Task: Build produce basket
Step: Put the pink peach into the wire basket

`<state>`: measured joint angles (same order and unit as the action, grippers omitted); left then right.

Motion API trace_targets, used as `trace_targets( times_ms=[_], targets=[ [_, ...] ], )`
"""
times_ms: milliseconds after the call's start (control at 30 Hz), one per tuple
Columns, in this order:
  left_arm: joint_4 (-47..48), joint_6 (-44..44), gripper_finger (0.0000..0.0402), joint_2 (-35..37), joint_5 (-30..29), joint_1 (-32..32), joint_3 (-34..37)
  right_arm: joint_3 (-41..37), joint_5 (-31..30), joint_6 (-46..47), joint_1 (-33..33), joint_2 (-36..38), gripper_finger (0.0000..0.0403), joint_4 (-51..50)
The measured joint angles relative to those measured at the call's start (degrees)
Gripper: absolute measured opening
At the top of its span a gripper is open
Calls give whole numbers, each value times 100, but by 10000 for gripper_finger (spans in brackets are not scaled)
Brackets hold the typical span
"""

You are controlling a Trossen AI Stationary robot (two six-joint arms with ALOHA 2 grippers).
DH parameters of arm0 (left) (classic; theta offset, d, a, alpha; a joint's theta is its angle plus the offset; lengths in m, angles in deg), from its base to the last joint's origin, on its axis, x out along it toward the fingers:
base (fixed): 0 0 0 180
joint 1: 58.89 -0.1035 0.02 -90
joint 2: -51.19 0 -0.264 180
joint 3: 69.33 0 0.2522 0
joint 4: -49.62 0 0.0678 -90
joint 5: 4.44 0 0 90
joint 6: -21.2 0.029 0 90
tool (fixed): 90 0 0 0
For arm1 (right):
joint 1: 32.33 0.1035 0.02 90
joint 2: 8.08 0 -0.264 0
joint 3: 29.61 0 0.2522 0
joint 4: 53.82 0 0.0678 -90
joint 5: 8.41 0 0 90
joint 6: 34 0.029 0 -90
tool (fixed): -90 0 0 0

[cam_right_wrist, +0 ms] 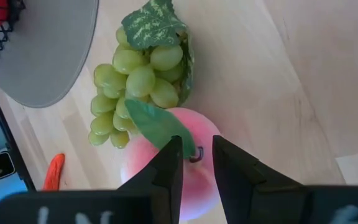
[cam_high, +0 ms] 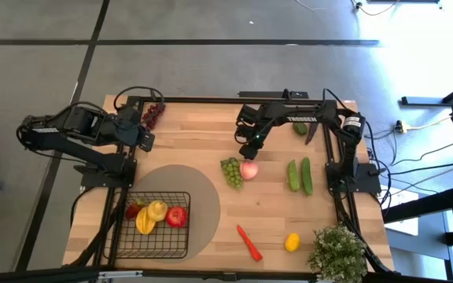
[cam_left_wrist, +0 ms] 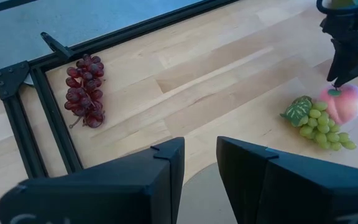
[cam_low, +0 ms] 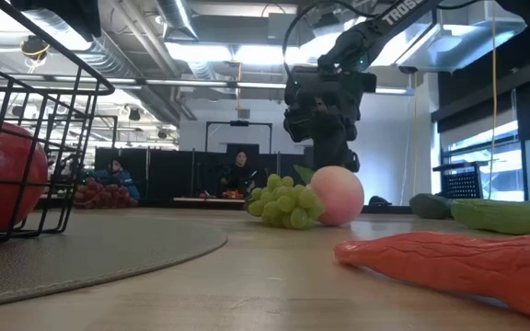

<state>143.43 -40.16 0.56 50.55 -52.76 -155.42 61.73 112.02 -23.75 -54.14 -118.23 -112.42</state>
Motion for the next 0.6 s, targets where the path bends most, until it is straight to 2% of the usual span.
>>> trace_targets(
  times_ms=[333, 600],
  targets=[
    [0, 0, 84, 0, 0, 0, 0, 0, -223, -26, 0, -58, 80, -37],
    [2, 39, 84, 0, -2, 0, 0, 0, -57, -25, 26, -96, 80, -45]
  ],
)
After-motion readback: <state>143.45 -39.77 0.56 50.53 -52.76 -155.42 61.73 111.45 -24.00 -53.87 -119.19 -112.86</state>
